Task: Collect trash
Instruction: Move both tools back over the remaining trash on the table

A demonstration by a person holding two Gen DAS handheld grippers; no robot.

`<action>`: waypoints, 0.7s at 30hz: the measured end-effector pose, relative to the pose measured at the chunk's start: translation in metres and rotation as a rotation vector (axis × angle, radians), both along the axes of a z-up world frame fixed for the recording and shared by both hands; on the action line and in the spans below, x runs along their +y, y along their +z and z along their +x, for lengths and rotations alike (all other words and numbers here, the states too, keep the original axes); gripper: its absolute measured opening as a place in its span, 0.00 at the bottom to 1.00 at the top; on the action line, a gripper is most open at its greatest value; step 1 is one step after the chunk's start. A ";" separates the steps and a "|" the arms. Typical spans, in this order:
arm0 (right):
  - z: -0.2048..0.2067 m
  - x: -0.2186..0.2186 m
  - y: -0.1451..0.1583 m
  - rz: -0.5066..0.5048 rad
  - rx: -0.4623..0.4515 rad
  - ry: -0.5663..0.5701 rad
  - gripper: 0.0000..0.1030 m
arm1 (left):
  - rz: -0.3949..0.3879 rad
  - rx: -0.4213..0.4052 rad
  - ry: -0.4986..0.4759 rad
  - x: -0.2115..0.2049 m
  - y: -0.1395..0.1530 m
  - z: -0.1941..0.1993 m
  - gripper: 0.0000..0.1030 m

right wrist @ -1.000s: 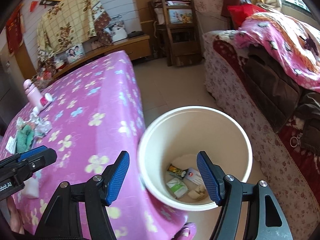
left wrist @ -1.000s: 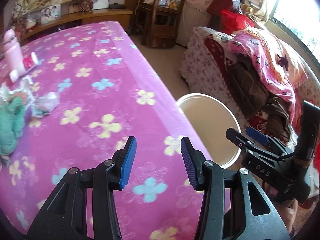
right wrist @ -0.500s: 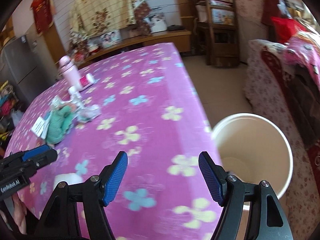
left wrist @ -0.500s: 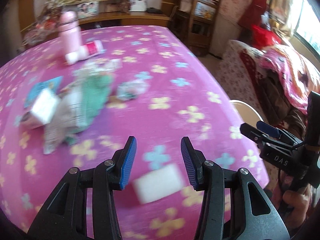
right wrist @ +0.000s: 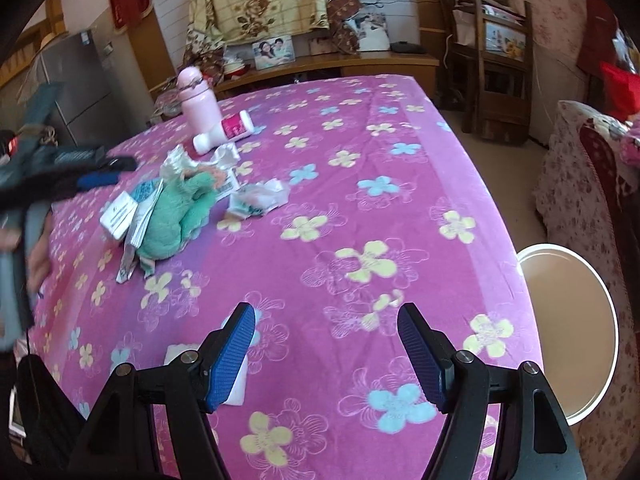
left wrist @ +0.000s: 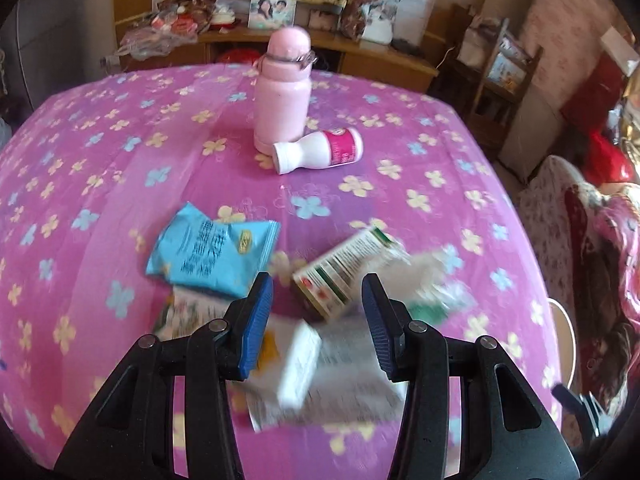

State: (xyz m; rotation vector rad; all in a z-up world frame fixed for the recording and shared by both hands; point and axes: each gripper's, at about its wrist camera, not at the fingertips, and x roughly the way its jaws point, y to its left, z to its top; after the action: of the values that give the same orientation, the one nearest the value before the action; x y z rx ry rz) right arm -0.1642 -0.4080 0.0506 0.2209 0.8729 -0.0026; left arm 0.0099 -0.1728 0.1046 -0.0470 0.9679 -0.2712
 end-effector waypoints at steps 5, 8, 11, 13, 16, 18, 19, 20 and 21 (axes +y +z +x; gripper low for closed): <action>0.007 0.007 -0.001 -0.012 0.009 0.021 0.69 | 0.045 0.108 -0.055 0.009 -0.025 0.010 0.43; 0.014 0.009 0.000 0.004 0.008 0.031 0.70 | 0.127 0.151 -0.122 0.023 -0.034 -0.013 0.43; 0.020 0.014 0.000 0.021 0.002 0.049 0.70 | 0.162 0.221 -0.160 0.051 -0.047 -0.037 0.43; 0.025 0.020 0.000 0.024 -0.001 0.067 0.70 | 0.161 0.233 -0.136 0.075 -0.050 -0.051 0.43; 0.032 0.026 -0.001 0.021 0.000 0.083 0.70 | 0.078 0.221 -0.098 0.103 -0.041 -0.068 0.43; 0.040 0.029 -0.003 0.027 -0.002 0.088 0.70 | 0.018 0.208 -0.067 0.116 -0.032 -0.079 0.43; 0.044 0.029 -0.003 0.030 -0.002 0.085 0.70 | -0.008 0.199 -0.041 0.123 -0.029 -0.085 0.44; 0.049 0.029 -0.003 0.028 -0.001 0.082 0.71 | -0.032 0.188 -0.014 0.127 -0.025 -0.089 0.45; 0.053 0.028 -0.003 0.026 0.000 0.079 0.72 | -0.056 0.171 0.016 0.133 -0.021 -0.094 0.48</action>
State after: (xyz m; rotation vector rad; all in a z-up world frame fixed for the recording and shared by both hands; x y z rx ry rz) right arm -0.1113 -0.3795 0.0474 0.2107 0.8815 0.0827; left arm -0.0841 -0.0402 0.0835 -0.1305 1.1291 -0.2828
